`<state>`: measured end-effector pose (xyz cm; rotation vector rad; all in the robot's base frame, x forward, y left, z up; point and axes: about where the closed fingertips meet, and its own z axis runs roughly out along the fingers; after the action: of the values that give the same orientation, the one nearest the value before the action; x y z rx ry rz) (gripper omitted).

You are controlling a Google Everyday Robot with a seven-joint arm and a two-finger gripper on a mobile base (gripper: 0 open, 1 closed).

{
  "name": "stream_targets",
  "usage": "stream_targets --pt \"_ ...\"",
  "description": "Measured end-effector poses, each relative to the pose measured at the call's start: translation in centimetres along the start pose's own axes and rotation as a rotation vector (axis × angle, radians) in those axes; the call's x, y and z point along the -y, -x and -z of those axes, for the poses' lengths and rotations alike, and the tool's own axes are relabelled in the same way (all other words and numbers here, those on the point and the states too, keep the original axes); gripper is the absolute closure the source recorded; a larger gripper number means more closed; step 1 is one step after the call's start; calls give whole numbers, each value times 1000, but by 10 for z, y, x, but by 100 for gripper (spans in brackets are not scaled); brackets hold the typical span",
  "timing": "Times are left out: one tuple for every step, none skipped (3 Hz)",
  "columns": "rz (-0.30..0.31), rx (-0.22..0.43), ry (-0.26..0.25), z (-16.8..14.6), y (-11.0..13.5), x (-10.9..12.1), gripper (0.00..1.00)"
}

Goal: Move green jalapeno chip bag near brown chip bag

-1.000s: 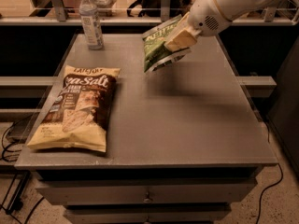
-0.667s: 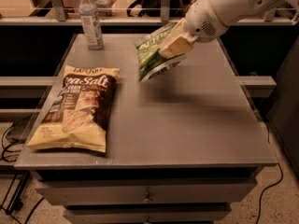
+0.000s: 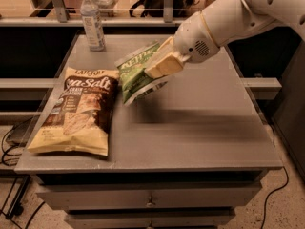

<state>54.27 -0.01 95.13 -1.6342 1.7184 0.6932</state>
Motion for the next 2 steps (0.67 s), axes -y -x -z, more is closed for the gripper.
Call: stream_targets --pt "-47 75 75 -24 4 -31 58" --pt "-100 137 136 -45 8 -55 35"
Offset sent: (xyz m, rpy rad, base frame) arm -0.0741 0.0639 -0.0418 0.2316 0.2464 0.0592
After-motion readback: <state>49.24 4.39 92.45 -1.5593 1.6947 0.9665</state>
